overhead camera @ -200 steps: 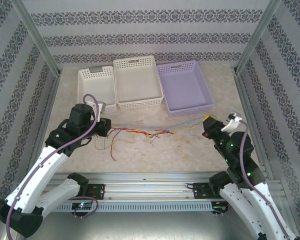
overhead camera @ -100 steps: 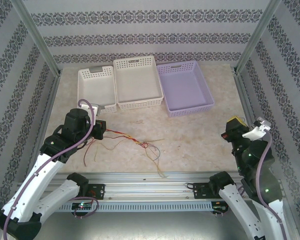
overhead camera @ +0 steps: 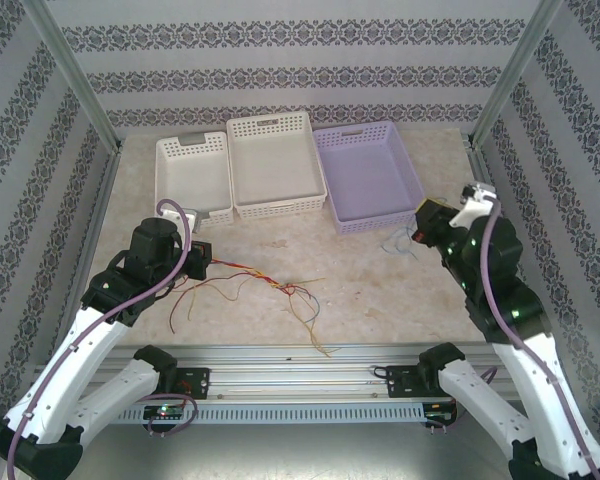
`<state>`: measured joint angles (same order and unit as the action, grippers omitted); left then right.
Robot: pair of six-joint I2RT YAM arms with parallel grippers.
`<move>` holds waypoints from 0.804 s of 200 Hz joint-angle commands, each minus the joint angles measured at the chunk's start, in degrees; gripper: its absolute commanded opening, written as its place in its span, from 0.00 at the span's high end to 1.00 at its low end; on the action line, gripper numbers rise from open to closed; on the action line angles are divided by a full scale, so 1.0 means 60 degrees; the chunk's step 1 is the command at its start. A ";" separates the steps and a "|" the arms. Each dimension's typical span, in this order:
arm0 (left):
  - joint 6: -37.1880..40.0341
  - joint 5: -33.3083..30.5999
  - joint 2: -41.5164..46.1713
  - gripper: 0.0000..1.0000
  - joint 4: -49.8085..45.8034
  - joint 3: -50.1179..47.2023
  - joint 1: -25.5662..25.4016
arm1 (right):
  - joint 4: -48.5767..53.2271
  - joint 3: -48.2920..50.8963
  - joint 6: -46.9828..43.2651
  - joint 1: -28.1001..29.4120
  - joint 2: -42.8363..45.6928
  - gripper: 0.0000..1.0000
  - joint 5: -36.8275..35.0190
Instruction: Untangle the cables
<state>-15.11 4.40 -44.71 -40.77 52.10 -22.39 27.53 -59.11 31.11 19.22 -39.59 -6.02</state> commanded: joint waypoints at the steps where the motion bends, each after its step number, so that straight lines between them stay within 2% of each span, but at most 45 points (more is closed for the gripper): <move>1: 0.0080 -0.0046 0.0122 1.00 -0.0070 -0.0098 0.0073 | -0.1041 -0.0551 -0.0504 -0.0109 -0.0735 1.00 0.0774; 43: 0.0098 -0.0016 0.0193 1.00 0.0028 -0.0165 0.0070 | -0.2192 -0.1883 -0.0401 -0.0042 -0.3469 1.00 0.3264; 93: 0.0095 -0.0037 0.0135 1.00 0.0047 -0.0182 0.0077 | -0.2465 -0.4328 -0.0616 0.0374 -0.6877 1.00 0.4594; 118: 0.0116 -0.0018 0.0081 1.00 0.0060 -0.0178 0.0071 | -0.2179 -0.6221 -0.0760 0.0595 -0.8804 1.00 0.5500; 161: 0.0109 -0.0030 0.0057 1.00 0.0103 -0.0216 0.0073 | -0.1468 -0.9527 -0.0775 0.0781 -1.2238 1.00 0.6035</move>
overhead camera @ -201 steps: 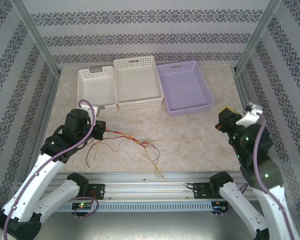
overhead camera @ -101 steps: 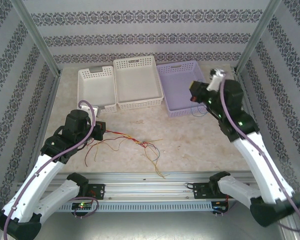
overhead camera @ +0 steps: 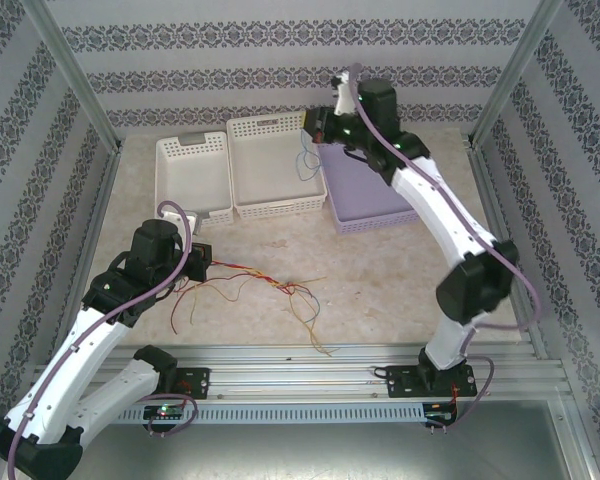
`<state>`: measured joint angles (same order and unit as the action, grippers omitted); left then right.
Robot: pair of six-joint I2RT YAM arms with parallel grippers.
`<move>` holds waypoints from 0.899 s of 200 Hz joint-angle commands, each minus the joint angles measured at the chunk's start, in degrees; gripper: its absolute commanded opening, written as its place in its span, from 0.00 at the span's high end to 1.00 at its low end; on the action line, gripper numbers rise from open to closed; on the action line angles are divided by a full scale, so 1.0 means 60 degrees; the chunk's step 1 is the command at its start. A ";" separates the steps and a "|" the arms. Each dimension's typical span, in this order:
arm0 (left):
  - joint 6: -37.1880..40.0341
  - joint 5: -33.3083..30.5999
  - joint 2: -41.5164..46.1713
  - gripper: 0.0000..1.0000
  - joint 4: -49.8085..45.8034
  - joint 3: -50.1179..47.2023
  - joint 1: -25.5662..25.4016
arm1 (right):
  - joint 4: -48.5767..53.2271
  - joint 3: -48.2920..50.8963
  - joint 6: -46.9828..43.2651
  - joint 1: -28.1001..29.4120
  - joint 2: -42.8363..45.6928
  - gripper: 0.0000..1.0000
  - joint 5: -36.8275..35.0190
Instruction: Untangle the cables
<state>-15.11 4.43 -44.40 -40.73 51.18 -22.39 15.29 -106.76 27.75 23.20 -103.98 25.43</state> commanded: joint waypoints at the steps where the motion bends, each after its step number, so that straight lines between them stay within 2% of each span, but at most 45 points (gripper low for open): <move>1: 0.0113 -0.0049 0.0005 1.00 0.0095 -0.0063 0.0071 | 0.0594 -0.1674 -0.0207 0.0118 -0.1587 1.00 0.0819; 21: 0.0117 -0.0104 0.0002 1.00 0.0107 -0.0067 0.0078 | 0.1597 -0.3679 -0.0261 0.0128 -0.3272 1.00 0.0976; 38: 0.0123 -0.0118 -0.0030 1.00 0.0108 -0.0082 0.0071 | 0.2243 -0.4897 -0.0425 0.0176 -0.4208 1.00 0.0659; 64: 0.0123 -0.0100 -0.0088 1.00 0.0133 -0.0086 0.0093 | 0.2835 -0.5935 -0.0661 0.0162 -0.5017 0.86 0.0302; 98: 0.0146 -0.0114 -0.0089 1.00 0.0138 -0.0056 0.0098 | 0.3317 -0.6013 -0.1190 0.0177 -0.4782 0.56 0.0245; 116: 0.0157 -0.0133 -0.0065 1.00 0.0129 -0.0049 0.0092 | 0.4080 -0.6258 -0.1595 0.0186 -0.4577 0.49 0.0192; 147: 0.0110 -0.0080 -0.0096 1.00 0.0181 -0.0049 0.0107 | 0.4480 -0.5101 -0.2226 0.0319 -0.3400 0.46 -0.0557; 180: -0.0418 0.0331 -0.0457 1.00 0.0461 0.0204 0.0100 | 0.2940 -0.1174 -0.2063 0.0568 -0.0578 0.45 -0.0320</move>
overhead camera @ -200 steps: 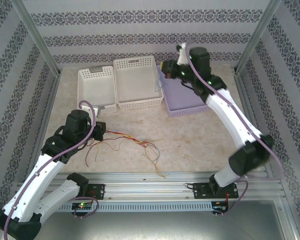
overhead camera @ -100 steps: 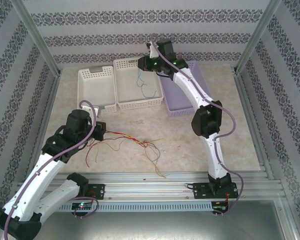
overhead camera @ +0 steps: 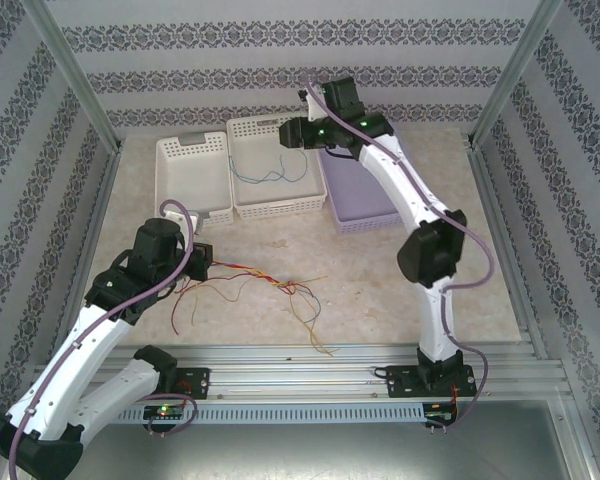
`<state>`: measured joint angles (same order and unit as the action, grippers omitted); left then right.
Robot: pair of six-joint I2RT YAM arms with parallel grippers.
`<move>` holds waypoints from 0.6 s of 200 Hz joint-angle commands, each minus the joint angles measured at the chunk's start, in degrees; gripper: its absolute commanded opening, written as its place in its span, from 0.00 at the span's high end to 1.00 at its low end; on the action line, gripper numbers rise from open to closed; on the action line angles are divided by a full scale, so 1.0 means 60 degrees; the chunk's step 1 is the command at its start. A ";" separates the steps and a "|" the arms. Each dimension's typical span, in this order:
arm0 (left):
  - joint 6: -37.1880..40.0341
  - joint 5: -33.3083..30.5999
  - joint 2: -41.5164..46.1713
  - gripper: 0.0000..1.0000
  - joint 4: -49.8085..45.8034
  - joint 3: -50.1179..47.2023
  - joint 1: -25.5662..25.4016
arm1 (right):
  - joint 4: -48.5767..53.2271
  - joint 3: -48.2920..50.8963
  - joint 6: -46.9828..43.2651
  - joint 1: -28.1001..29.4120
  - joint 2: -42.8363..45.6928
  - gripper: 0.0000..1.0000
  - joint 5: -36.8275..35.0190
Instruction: Untangle the cables
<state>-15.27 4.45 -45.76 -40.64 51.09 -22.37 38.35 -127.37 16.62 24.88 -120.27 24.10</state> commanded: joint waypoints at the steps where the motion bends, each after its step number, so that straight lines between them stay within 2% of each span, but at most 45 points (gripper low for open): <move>1: -0.0418 0.0335 -0.0257 1.00 0.0461 0.0224 0.0096 | -0.0981 0.2392 -0.0201 0.0304 0.2235 0.44 -0.0094; 62: -0.1767 0.1645 -0.1709 1.00 0.1728 0.0887 0.0046 | -0.3283 0.9538 0.0725 0.1431 0.7460 0.40 -0.0294; 95: -0.1975 0.2193 -0.2597 1.00 0.2077 0.1476 0.0037 | -0.3988 1.2407 0.1326 0.2388 0.9637 0.40 -0.1229; 120: -0.2031 0.2587 -0.2854 1.00 0.2565 0.1417 0.0036 | -0.4522 1.3839 0.1713 0.2795 1.0394 0.40 -0.1386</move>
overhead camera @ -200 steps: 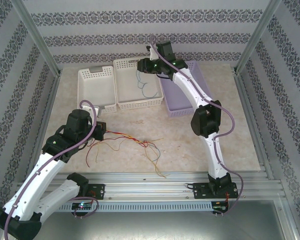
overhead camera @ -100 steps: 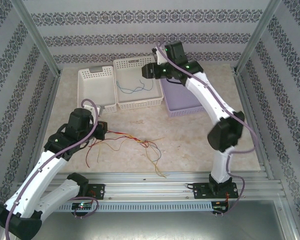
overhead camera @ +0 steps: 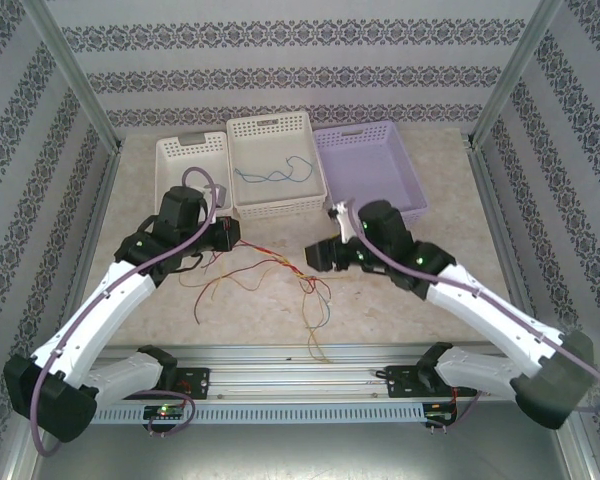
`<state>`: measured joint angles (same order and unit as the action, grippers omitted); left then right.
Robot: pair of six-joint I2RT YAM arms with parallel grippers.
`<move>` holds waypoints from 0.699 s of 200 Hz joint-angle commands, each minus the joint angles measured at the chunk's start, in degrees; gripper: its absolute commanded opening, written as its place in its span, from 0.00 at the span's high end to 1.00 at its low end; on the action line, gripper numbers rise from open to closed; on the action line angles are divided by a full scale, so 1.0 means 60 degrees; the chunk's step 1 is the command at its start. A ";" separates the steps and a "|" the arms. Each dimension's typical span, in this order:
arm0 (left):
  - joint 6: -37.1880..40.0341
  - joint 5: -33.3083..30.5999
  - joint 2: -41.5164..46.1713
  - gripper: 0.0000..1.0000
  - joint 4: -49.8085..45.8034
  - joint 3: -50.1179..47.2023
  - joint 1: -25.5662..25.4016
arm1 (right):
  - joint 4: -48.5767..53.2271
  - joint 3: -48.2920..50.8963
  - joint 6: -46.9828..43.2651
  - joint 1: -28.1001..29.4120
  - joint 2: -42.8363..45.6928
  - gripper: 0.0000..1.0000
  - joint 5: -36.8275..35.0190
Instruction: Untangle the cables
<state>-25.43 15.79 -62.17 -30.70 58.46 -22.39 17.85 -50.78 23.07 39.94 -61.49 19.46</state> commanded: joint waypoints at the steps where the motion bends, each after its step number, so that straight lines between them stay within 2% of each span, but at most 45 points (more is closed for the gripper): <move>1: -0.0335 0.0702 -0.0122 1.00 0.0925 0.0174 0.0033 | -0.1109 0.1115 0.0645 0.0286 0.0619 0.41 -0.0610; 32: -0.0192 0.0938 0.0034 1.00 0.1597 -0.0348 0.0040 | -0.1567 0.2277 0.0871 0.0477 0.0990 0.44 -0.0602; 81: -0.0044 0.0924 0.0176 1.00 0.1761 -0.0428 0.0044 | -0.1443 0.3166 0.0456 0.0813 0.1138 0.51 -0.1446; 121: -0.0012 0.0955 0.0254 1.00 0.1779 -0.0507 0.0064 | -0.1844 0.3222 0.0139 0.0830 0.0740 0.61 -0.1973; 140: -0.0019 0.0977 0.0301 1.00 0.1777 -0.0559 0.0072 | -0.2138 0.3166 0.0164 0.0828 0.0391 0.70 -0.1810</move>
<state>-26.00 20.60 -61.80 -23.18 55.81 -22.39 8.82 -32.03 25.23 44.51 -57.10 9.85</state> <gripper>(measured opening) 0.090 0.355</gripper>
